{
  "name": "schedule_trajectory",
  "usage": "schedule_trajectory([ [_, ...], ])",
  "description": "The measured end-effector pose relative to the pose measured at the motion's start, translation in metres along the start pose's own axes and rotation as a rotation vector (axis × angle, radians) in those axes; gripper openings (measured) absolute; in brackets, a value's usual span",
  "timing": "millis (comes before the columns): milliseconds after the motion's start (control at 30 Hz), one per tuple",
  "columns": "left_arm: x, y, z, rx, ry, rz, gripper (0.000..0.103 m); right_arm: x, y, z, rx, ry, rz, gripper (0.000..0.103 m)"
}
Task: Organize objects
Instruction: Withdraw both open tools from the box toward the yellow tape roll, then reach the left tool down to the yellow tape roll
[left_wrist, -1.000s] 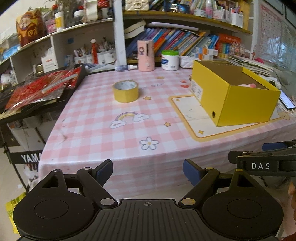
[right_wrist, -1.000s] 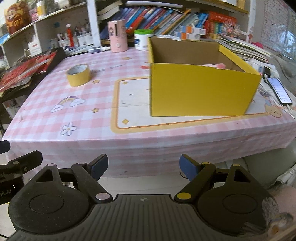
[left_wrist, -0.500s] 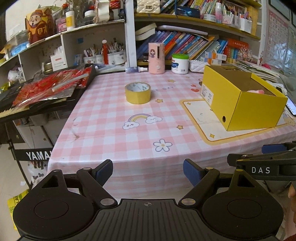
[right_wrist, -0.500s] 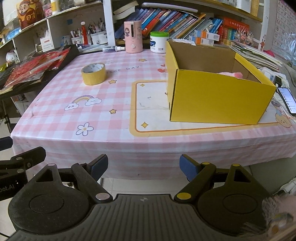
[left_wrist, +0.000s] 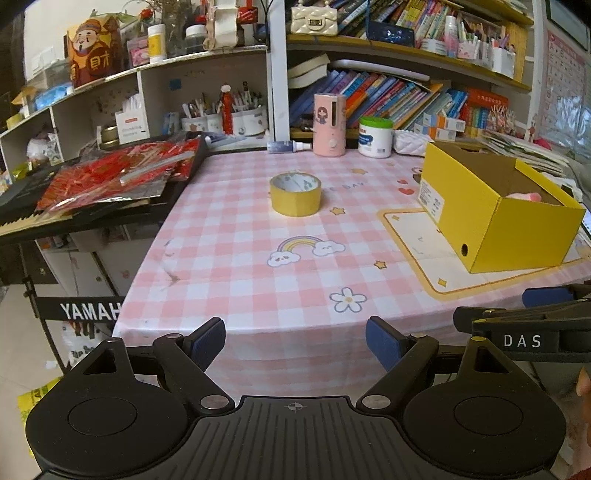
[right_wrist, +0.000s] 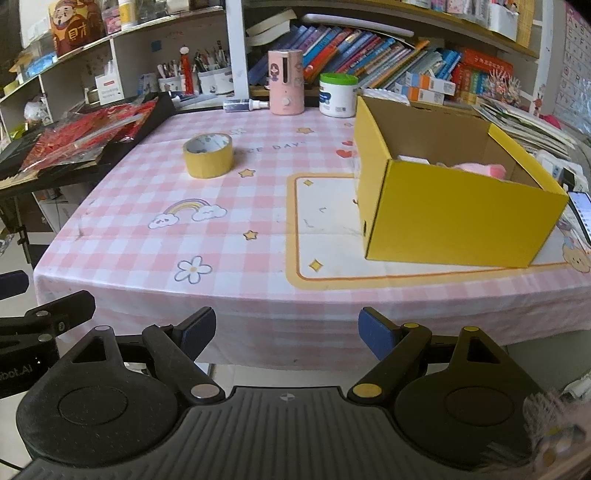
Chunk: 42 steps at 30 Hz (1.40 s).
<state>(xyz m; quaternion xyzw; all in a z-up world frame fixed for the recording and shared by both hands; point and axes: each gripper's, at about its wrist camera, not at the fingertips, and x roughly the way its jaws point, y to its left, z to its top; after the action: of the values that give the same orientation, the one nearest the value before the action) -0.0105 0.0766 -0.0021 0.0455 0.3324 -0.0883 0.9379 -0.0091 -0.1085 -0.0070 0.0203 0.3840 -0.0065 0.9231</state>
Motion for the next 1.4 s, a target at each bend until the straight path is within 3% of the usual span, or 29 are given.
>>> schedule_trajectory([
  [500, 0.024, 0.012, 0.013, -0.029, 0.014, 0.024, 0.086, 0.025, 0.010, 0.020, -0.031, 0.010, 0.030, 0.084],
  [1400, 0.111, 0.010, 0.083, -0.080, 0.037, 0.087, 0.086, 0.121, -0.007, 0.115, -0.072, 0.034, 0.106, 0.084],
])
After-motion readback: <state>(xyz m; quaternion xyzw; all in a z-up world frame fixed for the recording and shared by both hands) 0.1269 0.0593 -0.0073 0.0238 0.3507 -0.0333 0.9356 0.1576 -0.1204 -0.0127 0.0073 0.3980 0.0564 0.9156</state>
